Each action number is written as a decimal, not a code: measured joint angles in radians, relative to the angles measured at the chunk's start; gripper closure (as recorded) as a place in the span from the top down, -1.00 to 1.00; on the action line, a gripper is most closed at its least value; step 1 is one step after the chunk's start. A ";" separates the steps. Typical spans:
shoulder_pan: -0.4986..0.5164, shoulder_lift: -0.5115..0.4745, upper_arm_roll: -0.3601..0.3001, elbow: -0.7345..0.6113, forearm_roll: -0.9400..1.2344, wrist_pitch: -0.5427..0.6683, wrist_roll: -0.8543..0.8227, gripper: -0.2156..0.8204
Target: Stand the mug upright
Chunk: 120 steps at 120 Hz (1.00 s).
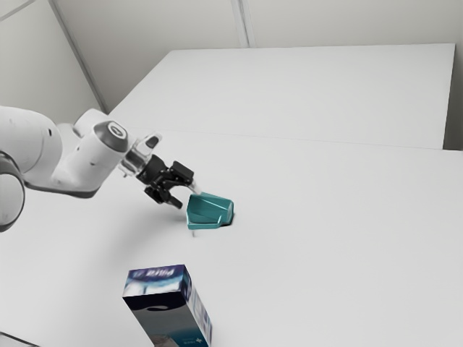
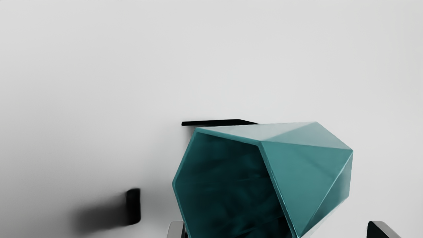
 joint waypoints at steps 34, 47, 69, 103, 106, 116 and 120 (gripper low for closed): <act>-0.014 0.031 0.000 -0.013 -0.130 0.000 0.070 0.58; -0.021 0.037 0.000 -0.013 -0.166 0.000 0.092 0.58; -0.025 0.040 0.000 -0.037 -0.223 -0.006 0.125 0.58; -0.022 0.032 0.000 -0.057 -0.265 -0.012 0.166 0.33; -0.020 0.031 0.000 -0.060 -0.267 -0.012 0.169 0.28; -0.017 0.027 0.000 -0.065 -0.271 -0.012 0.179 0.14; -0.016 0.027 0.000 -0.065 -0.272 -0.012 0.184 0.08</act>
